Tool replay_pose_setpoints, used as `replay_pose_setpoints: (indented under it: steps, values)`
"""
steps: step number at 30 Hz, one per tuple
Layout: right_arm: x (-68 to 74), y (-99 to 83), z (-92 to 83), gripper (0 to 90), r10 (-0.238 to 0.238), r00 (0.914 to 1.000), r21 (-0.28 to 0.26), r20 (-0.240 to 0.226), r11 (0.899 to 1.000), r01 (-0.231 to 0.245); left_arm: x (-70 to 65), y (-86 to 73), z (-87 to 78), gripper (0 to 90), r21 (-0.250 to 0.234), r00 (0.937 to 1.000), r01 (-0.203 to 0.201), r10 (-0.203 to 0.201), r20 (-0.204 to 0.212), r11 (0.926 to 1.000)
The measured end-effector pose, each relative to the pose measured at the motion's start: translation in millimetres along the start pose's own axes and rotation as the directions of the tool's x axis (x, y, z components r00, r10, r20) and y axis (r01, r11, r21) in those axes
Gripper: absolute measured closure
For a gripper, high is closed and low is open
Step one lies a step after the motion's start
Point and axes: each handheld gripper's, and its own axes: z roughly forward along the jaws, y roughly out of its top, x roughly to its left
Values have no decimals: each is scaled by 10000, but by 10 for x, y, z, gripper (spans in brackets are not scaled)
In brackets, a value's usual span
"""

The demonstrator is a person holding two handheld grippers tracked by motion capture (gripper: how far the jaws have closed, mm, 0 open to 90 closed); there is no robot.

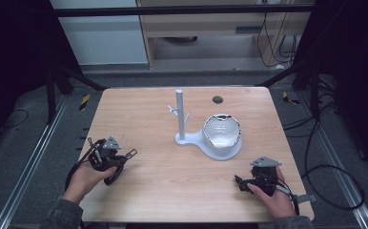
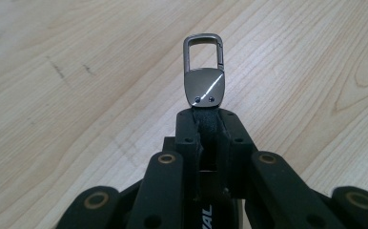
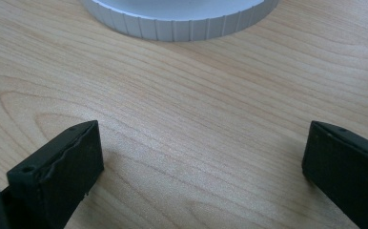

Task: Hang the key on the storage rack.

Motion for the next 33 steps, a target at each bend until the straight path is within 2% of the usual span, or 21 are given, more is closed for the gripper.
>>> replay_pose_setpoints:
  steps: [5,13,17,19,20,24,26,29,33]
  values:
    - [-1,2,2,4,-17,10000,-7,8,10000,17,-23,-39,-100,800,-427,9997,130,-139,-189,9990]
    - [-1,2,2,4,-15,10000,-8,11,10000,15,-124,-37,-253,801,-983,9989,-144,100,-456,9950]
    - [-1,3,4,4,-18,10000,-8,14,10000,18,-179,-40,-366,803,-1478,9954,-102,-41,-958,9890]
    - [3,5,5,4,34,10000,3,8,10000,-34,-194,-35,-389,803,-1630,9948,-86,-81,-1016,9866]
    - [4,5,6,4,40,10000,4,6,10000,-40,-220,-17,-429,803,-1908,9932,-43,-180,-1149,9816]
    - [4,5,6,4,40,10000,4,7,10000,-40,-256,42,-448,803,-2279,9946,-29,-209,-1019,9737]
    - [4,5,6,4,35,10000,3,9,10000,-35,-276,79,-441,803,-2291,9943,-85,-160,-1052,9734]
    - [4,5,6,4,47,10000,6,6,10000,-47,-312,131,-421,803,-2602,9944,-86,-191,-1039,9655]
    - [-2,7,9,4,-10,10000,-12,32,10000,11,-356,216,-387,803,-2678,9942,-198,-93,-1070,9633]
